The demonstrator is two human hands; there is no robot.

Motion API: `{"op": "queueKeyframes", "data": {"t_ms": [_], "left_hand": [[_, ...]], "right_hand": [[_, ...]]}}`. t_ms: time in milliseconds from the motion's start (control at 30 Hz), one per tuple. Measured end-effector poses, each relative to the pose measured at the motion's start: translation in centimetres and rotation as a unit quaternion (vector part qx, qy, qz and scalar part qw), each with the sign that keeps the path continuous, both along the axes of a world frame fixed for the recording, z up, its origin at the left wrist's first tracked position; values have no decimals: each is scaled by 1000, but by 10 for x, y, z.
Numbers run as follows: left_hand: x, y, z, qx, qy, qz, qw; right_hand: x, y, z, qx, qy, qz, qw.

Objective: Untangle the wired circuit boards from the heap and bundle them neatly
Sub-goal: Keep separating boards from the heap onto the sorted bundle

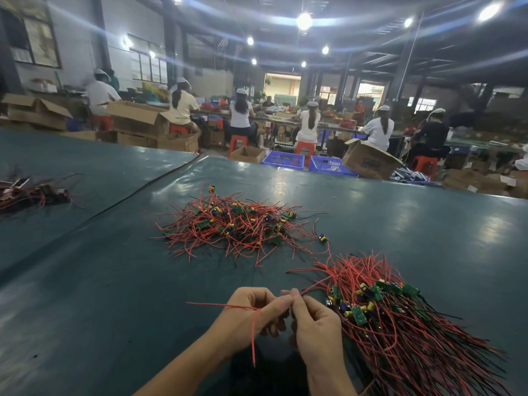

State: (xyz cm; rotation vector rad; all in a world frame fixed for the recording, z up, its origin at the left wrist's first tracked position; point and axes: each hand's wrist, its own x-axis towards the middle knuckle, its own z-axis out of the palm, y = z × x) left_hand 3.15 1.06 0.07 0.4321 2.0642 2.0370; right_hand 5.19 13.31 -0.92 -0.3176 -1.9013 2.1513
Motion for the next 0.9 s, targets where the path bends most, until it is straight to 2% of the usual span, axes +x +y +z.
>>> {"op": "queueKeyframes", "data": {"t_ms": [100, 233, 333, 433, 500, 567, 733, 900], "left_hand": [[-1, -2, 3, 7, -9, -10, 1000], [1, -3, 9, 38, -48, -25, 998], [0, -3, 10, 104, -115, 1, 988], [-6, -6, 8, 205, -207, 39, 956], [-10, -8, 6, 231, -205, 41, 950], [-10, -8, 5, 226, -168, 51, 958], [-12, -6, 2, 229, -138, 161, 950], [-17, -15, 6, 335, -195, 197, 901]], "right_hand": [[-8, 13, 2, -74, -22, -64, 995], [-12, 39, 8, -148, 10, -132, 980], [-7, 40, 9, -121, 55, -124, 983], [-3, 33, 8, -83, 103, -118, 984], [-2, 31, 8, -74, 129, -119, 982], [1, 29, 10, -71, 150, -114, 980], [6, 23, 12, -22, 180, -63, 981], [14, 13, 16, 22, 152, 95, 984]]}}
